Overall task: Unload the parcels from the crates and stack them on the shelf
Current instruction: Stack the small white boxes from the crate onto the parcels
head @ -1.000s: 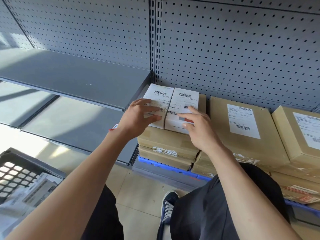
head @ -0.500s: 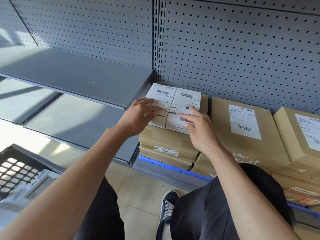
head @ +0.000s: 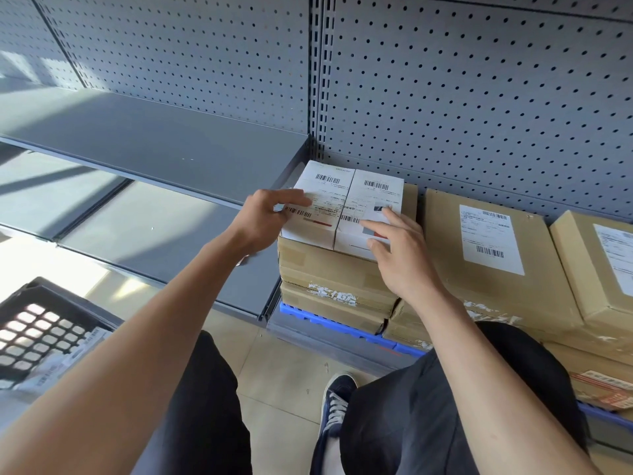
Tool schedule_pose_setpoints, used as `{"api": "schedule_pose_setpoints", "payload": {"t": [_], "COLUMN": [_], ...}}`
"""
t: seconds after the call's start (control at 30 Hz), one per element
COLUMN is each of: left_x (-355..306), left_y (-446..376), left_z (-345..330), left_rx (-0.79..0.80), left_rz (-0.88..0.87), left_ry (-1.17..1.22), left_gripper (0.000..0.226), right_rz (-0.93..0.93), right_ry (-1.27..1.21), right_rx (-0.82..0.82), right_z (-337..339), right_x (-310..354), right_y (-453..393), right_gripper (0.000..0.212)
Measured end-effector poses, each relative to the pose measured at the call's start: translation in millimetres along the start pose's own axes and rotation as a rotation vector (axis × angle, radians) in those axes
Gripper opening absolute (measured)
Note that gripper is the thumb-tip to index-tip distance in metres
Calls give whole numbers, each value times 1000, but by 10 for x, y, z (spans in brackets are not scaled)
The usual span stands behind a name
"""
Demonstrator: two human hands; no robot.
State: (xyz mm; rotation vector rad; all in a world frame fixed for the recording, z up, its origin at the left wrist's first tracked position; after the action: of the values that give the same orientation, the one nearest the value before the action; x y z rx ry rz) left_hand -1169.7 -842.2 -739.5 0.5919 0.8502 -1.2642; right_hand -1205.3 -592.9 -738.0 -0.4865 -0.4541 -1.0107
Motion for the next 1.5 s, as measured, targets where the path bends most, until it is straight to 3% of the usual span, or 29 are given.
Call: {"api": "schedule_pose_setpoints", "payload": {"t": [0.37,0.57,0.77,1.1,1.23,1.5], "left_x": [-7,-24,-132,-175,-111,350], "left_y": [-7,59,202,684,984,1775], "left_z": [-42,-137,-229,-129,94,754], "left_rx": [-61,-108,-123,-171,-215,-312], "left_rz": [-48,-289,-291,-181,-79,213], "left_ry": [-91,-395,-568,-567,-544,-586], "left_gripper": [51,44,33,34,34,43], "right_rz": [32,58,120,135,243,445], "right_ry": [-23,70,243,283,212,115], "right_rx": [-28,-29,-77,-122,-137,137], "right_z": [-36,-99,-200,-218,-334,-957], "right_x": [-14,-62,-27,190,505,1379], "right_y": [-7,-18,-59,9,75,201], "right_gripper": [44,44,42,40,36,40]}}
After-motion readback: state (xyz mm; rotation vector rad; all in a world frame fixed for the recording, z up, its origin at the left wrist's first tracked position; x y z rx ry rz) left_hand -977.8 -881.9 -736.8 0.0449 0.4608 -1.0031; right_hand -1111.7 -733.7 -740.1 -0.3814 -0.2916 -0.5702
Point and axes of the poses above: each hand's wrist, its own y-axis away from the middle knuckle, its own z-axis out of the back of the hand, x = y × z, the point moved 2 cm from there along -y, towards the middle knuckle
